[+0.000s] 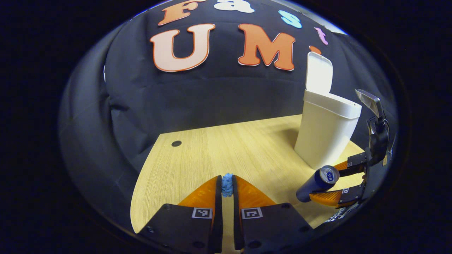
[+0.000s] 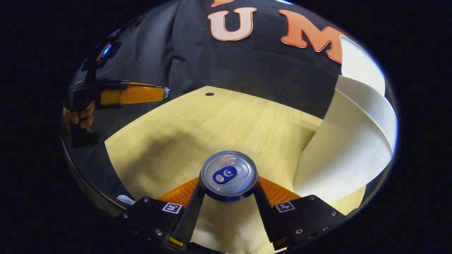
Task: Press the lid of the desktop garbage bin to open it, pick up the crumpled paper on the desktop and throw it into the bin, then pick up the pop can on the desktop and drop it into the bin, and finally close the garbage bin lid.
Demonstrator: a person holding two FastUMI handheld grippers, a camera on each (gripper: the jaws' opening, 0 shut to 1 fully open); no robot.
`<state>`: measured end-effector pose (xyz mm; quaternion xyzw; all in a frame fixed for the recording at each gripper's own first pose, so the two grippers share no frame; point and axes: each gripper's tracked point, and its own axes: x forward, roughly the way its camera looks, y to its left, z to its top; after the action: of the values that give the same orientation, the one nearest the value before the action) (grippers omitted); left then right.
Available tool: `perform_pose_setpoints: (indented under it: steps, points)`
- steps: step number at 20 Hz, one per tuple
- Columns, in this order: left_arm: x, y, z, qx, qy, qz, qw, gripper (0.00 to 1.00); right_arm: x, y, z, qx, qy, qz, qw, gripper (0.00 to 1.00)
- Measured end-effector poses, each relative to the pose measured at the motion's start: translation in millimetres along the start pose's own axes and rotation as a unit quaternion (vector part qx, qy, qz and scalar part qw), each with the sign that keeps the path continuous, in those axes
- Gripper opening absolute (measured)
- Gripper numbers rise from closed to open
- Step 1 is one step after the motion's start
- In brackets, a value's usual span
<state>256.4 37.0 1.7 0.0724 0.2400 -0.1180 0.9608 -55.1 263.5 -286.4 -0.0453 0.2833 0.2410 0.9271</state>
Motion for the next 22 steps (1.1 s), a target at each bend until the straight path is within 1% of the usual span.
perform_pose_setpoints:
  steps: [4,7,8,9,10,19,22]
  points:
    - [5,-29,33,-0.005,-0.027,-0.003,1.000,0.16,-22,-31,-3,-0.003,-0.007,-0.007,1.000,0.80]
    - [8,-61,56,-0.010,-0.043,-0.016,0.999,0.16,-34,-56,-4,-0.002,-0.015,-0.014,1.000,0.80]
    - [9,-72,66,-0.009,-0.051,-0.019,0.998,0.18,-41,-64,-6,-0.002,-0.018,-0.018,1.000,0.80]
    - [11,-83,74,-0.008,-0.057,-0.025,0.998,0.16,-47,-71,-8,0.001,-0.021,-0.019,1.000,0.80]
    - [12,-95,82,-0.007,-0.064,-0.029,0.998,0.16,-51,-80,-9,0.004,-0.022,-0.022,1.000,0.80]
    - [22,-190,149,0.000,-0.106,-0.088,0.990,0.16,-85,-138,-28,0.032,-0.033,-0.049,0.998,0.80]
    - [27,-220,165,0.004,-0.117,-0.108,0.987,0.16,-93,-150,-36,0.040,-0.033,-0.057,0.997,0.80]
